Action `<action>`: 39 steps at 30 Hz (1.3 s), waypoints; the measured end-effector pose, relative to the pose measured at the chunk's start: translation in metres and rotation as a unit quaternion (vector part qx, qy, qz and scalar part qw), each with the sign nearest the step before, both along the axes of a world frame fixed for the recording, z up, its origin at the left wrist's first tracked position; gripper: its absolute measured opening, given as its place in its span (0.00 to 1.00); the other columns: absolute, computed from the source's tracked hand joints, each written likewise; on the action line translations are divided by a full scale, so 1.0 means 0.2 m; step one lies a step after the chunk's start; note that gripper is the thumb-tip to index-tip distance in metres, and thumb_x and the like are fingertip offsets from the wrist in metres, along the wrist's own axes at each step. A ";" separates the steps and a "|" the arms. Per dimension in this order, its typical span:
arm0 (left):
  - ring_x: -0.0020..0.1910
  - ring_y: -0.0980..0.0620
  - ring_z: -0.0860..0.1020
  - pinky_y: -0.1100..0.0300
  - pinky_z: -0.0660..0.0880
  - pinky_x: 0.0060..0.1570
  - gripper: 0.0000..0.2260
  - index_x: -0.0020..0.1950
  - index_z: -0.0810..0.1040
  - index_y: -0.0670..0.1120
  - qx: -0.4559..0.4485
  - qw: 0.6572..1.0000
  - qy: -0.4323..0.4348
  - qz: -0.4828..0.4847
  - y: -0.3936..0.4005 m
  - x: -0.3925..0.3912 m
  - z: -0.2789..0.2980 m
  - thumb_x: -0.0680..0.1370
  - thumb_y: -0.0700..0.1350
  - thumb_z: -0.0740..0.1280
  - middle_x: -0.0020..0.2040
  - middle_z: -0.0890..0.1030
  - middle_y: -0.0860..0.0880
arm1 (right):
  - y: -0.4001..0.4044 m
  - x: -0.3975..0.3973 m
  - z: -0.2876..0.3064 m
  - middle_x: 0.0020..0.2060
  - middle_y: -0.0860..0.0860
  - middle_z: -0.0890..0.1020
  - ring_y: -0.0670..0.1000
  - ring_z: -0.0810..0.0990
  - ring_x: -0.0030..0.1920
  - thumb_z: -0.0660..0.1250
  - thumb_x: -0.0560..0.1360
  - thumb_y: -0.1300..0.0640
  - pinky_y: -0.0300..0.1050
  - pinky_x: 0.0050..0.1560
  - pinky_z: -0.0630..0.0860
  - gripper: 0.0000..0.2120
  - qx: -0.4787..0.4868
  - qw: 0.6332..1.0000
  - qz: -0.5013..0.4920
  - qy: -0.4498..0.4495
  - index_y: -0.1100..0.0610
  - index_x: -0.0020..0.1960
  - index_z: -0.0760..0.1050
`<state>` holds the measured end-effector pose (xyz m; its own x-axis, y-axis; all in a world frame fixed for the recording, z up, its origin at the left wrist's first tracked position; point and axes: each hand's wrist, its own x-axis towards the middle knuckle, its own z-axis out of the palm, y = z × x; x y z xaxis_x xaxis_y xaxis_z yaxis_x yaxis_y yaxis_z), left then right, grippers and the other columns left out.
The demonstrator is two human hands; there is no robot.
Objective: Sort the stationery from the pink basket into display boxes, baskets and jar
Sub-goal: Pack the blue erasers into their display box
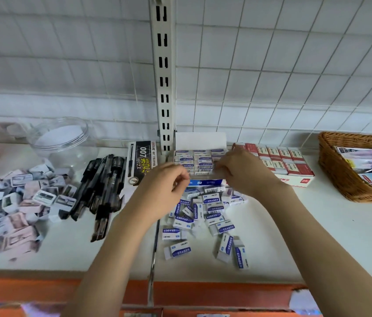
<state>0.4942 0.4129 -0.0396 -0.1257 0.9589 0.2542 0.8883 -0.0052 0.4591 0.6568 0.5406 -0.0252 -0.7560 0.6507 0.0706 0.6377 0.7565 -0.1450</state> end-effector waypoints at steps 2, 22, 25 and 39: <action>0.40 0.60 0.73 0.64 0.74 0.48 0.05 0.49 0.78 0.47 -0.022 1.000 -0.021 -0.004 -0.05 0.03 -0.03 0.77 0.47 0.65 0.41 0.73 0.59 | -0.07 0.05 0.00 0.50 0.52 0.80 0.54 0.77 0.51 0.57 0.77 0.61 0.47 0.49 0.76 0.14 -0.014 0.999 0.003 0.036 0.54 0.54 0.80; 0.45 0.57 0.75 0.63 0.71 0.46 0.14 0.61 0.75 0.47 0.015 0.997 -0.045 0.057 -0.22 0.13 -0.04 0.79 0.52 0.59 0.49 0.76 0.54 | -0.28 0.23 -0.18 0.46 0.54 0.80 0.58 0.78 0.45 0.73 0.68 0.66 0.47 0.43 0.73 0.16 0.049 0.993 -0.003 0.106 0.54 0.53 0.82; 0.47 0.53 0.73 0.63 0.66 0.45 0.13 0.59 0.74 0.45 0.026 0.996 0.009 0.088 -0.15 0.20 -0.04 0.80 0.50 0.59 0.51 0.74 0.51 | -0.28 0.26 -0.15 0.48 0.54 0.79 0.58 0.77 0.48 0.74 0.69 0.61 0.48 0.46 0.74 0.10 0.043 0.993 -0.007 0.112 0.56 0.50 0.81; 0.50 0.52 0.76 0.65 0.65 0.43 0.10 0.58 0.76 0.47 -0.041 0.992 0.054 0.102 -0.12 0.30 -0.01 0.78 0.46 0.65 0.53 0.79 0.51 | -0.26 0.34 -0.10 0.50 0.54 0.81 0.56 0.79 0.50 0.69 0.74 0.60 0.44 0.50 0.73 0.11 -0.026 0.988 -0.075 0.131 0.58 0.56 0.78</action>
<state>0.5547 0.3889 -0.0418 -0.2958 0.9345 0.1980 0.9108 0.2133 0.3535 0.7258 0.4882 -0.0455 -0.6106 0.7620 0.2156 0.6775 0.6436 -0.3560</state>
